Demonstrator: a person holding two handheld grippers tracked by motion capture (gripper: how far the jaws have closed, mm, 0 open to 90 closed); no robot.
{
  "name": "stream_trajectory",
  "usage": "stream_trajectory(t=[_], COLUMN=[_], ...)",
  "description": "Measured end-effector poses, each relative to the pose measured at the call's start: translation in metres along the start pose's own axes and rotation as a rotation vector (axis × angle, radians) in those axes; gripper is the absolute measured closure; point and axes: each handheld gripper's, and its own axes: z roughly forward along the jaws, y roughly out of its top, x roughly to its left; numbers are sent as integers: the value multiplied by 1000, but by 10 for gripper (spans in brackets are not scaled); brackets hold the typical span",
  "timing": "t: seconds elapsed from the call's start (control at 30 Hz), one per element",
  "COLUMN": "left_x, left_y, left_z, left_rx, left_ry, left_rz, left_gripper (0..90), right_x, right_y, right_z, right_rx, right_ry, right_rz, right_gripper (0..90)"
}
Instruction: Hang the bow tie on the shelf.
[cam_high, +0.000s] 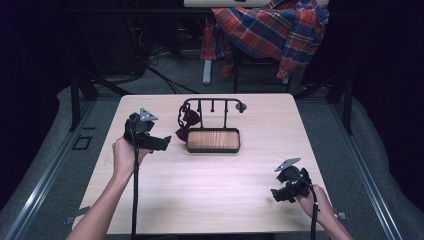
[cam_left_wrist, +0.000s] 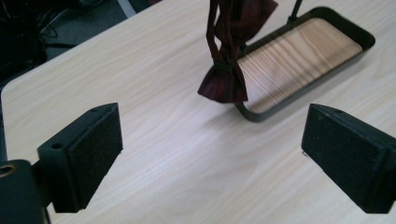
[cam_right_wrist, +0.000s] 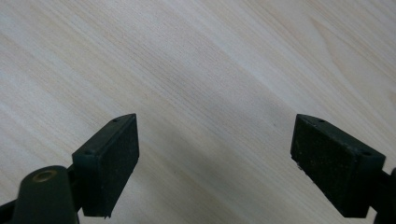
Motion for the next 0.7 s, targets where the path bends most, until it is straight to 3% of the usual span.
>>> stream_trajectory(t=[0.23, 0.47, 0.7], left_x=[-7, -10, -22], left_y=[-19, -42, -64], left_z=[-9, -17, -23], left_rx=[61, 92, 132], left_ry=[9, -26, -21], left_rz=[-13, -35, -31], left_gripper=[4, 3, 2], right_x=[0, 1, 2], right_y=[0, 0, 0], right_z=[-1, -1, 0], right_rx=[6, 6, 0], right_ry=[-4, -2, 1], right_rz=[-6, -6, -4], right_gripper=[151, 151, 151])
